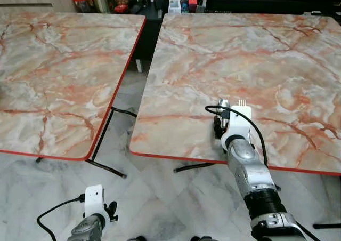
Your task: Setting the table
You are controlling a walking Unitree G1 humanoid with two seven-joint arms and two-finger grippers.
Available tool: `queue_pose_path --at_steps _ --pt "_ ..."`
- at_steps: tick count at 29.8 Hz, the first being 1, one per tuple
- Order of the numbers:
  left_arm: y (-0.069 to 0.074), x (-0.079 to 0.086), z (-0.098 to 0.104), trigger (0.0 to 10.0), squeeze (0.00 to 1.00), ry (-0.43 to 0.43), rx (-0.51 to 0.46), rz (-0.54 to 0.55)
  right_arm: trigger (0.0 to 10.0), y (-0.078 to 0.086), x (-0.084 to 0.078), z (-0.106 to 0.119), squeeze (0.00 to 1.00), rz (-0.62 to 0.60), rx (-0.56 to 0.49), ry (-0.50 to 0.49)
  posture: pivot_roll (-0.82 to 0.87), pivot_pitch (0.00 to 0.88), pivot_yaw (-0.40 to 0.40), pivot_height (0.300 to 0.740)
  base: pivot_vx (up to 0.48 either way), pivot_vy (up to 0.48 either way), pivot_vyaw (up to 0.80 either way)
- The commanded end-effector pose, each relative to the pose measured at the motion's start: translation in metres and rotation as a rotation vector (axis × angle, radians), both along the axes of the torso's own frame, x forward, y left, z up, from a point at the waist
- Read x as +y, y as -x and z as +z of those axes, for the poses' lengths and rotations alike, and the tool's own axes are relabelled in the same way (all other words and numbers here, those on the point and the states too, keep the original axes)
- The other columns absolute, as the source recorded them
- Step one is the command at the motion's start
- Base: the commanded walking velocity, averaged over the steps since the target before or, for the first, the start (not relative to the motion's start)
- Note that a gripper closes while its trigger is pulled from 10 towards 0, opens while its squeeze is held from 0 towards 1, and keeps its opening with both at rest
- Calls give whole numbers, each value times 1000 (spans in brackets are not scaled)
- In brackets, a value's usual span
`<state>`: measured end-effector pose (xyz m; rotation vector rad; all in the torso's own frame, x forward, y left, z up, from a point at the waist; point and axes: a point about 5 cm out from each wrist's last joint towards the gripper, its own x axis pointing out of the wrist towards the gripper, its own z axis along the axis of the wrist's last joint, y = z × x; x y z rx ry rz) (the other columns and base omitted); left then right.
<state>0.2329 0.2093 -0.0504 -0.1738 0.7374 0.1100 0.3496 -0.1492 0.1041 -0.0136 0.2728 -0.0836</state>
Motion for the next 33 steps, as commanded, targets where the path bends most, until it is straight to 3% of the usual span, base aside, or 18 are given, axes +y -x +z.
queue_pose_path --at_steps 1,7,25,26,27,33 --pt "6 4 -4 10000 0 1 28 16 10000 -3 1 1 0 20 -2 10 -54 163 32 740 0 0 0" --pt "7 5 -4 10000 0 2 28 18 10000 -4 1 4 0 22 -30 -12 -57 164 31 740 0 0 0" --pt "8 5 -5 10000 0 12 36 25 10000 -1 -1 -11 0 50 54 32 -52 167 29 740 0 0 0" --pt "9 4 -5 10000 0 14 38 24 3647 -1 -2 -11 0 51 54 33 -52 167 29 740 0 0 0" --pt "9 4 -6 10000 0 16 39 24 0 -1 -3 -11 0 49 55 34 -53 165 28 740 0 0 0" --pt "9 2 -6 10000 0 31 44 24 0 -2 -5 -10 0 48 53 39 -56 167 30 740 0 0 0"
